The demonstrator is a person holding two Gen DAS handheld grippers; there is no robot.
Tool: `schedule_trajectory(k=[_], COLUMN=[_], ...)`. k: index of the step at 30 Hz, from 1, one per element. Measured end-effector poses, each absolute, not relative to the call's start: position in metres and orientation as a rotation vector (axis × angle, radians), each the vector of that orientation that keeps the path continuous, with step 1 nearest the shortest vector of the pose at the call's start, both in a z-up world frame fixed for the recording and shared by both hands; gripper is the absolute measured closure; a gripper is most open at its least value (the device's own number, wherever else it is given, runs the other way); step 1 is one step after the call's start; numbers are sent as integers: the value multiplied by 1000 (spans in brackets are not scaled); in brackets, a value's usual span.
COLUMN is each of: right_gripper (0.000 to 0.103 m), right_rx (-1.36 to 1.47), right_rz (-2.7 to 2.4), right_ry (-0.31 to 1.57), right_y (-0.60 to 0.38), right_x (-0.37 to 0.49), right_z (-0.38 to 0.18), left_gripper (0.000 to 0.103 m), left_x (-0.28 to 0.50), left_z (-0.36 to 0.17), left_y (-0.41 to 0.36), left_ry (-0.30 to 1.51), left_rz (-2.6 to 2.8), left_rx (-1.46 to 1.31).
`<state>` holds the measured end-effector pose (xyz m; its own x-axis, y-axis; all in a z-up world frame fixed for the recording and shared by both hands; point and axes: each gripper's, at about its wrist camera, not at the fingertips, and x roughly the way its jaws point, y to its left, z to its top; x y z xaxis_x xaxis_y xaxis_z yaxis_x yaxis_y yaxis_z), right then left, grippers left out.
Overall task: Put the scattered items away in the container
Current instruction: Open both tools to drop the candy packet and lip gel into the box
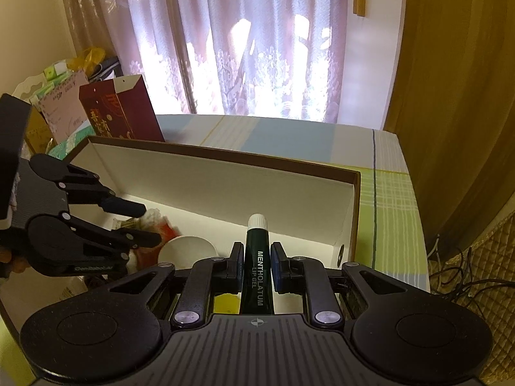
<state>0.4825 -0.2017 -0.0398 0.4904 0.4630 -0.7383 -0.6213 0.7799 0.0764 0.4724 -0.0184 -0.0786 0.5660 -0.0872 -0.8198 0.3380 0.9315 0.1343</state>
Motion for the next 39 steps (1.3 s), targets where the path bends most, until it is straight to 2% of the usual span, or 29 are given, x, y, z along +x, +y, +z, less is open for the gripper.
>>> schedule_trajectory(k=[26, 32, 36, 39], right_gripper=[83, 82, 82, 82], right_rx=[-341, -375, -385, -395], right_rz=[675, 688, 718, 730], right_ry=[846, 866, 876, 890], right_y=[-176, -170, -170, -171], right_x=[502, 503, 496, 489], right_z=[-58, -61, -62, -63], left_gripper=[66, 59, 46, 43], left_x=[458, 456, 452, 449], left_z=[-68, -64, -60, -57], left_y=[8, 12, 13, 14], left_ry=[933, 935, 938, 943], left_rz=[-199, -190, -188, -178], left_rx=[225, 206, 201, 191])
